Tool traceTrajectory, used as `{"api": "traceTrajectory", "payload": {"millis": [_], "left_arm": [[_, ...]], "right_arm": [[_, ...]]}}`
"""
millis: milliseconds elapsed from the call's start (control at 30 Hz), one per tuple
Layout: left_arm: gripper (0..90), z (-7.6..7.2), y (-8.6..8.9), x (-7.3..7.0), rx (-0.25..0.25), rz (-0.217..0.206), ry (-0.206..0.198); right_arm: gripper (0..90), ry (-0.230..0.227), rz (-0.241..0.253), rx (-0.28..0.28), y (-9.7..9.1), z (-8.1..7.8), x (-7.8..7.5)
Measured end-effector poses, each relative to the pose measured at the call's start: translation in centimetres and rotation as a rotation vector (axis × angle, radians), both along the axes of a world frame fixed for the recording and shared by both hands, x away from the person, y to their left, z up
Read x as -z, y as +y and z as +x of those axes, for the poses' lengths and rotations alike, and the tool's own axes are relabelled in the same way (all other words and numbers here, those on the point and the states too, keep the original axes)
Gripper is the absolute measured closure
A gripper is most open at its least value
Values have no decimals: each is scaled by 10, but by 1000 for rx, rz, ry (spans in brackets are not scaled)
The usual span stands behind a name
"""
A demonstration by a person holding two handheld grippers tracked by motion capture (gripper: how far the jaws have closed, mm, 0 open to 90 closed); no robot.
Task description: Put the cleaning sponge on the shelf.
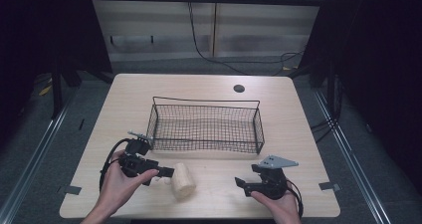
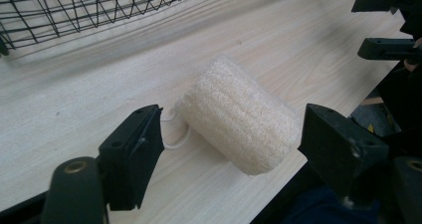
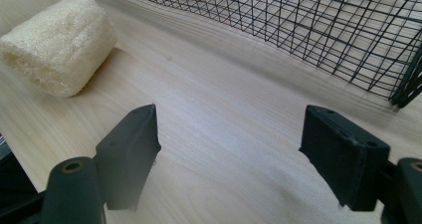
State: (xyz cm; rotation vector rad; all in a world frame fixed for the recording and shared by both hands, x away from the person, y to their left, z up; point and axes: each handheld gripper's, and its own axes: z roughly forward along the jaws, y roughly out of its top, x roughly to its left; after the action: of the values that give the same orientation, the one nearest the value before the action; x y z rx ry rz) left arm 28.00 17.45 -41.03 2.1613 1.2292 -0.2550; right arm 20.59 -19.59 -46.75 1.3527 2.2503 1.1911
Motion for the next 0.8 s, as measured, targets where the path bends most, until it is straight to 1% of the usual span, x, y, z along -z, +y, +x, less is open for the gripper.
{"api": "traceTrajectory", "payload": {"millis": [33, 67, 100, 133, 167, 200, 233, 267, 300, 367, 400, 433, 500, 533, 600, 733, 800], "left_arm": [[236, 2, -2, 1, 7, 12, 8], [231, 3, -3, 2, 23, 8, 20], [230, 4, -5, 3, 28, 17, 28], [227, 5, -8, 3, 22, 18, 37], [222, 7, -9, 4, 32, 23, 45], [222, 9, -9, 4, 55, 37, 51], [222, 9, -13, 5, 3, 10, 48], [230, 10, -12, 5, 22, 20, 45], [241, 11, -13, 5, 28, 27, 54], [240, 11, -17, 6, 23, 23, 71], [240, 11, -18, 7, 32, 37, 79], [240, 11, -20, 8, 32, 49, 81], [241, 11, -25, 9, 24, 72, 67], [241, 10, -27, 10, 30, 92, 62], [244, 11, -31, 12, 50, 90, 79], [243, 14, -37, 19, 44, 106, 110], [241, 17, -38, 21, 36, 106, 110]], "right_arm": [[225, -1, 0, -2, 0, 0, 0], [225, 2, -1, -2, 0, 0, 0], [224, 4, 0, -2, 0, 0, 0], [224, 5, -1, -2, 1, 0, 0], [223, 6, -2, -4, 1, 0, 0], [223, 8, -1, -5, 1, 0, 1], [223, 5, -1, -8, 1, 0, 1], [223, 4, -3, -8, 1, 0, 1], [223, 5, -3, -9, 1, 0, 1], [222, 5, -5, -11, 1, 0, 1], [221, 10, -3, -10, 1, 0, 1], [221, 12, -3, -11, 2, 0, 1], [218, 16, 1, -14, 2, 1, 1], [218, 17, 1, -14, 2, 1, 1], [218, 13, 0, -14, 2, 1, 1], [217, 15, 1, -15, 1, 1, 1], [217, 16, 0, -15, 1, 1, 1]]}}
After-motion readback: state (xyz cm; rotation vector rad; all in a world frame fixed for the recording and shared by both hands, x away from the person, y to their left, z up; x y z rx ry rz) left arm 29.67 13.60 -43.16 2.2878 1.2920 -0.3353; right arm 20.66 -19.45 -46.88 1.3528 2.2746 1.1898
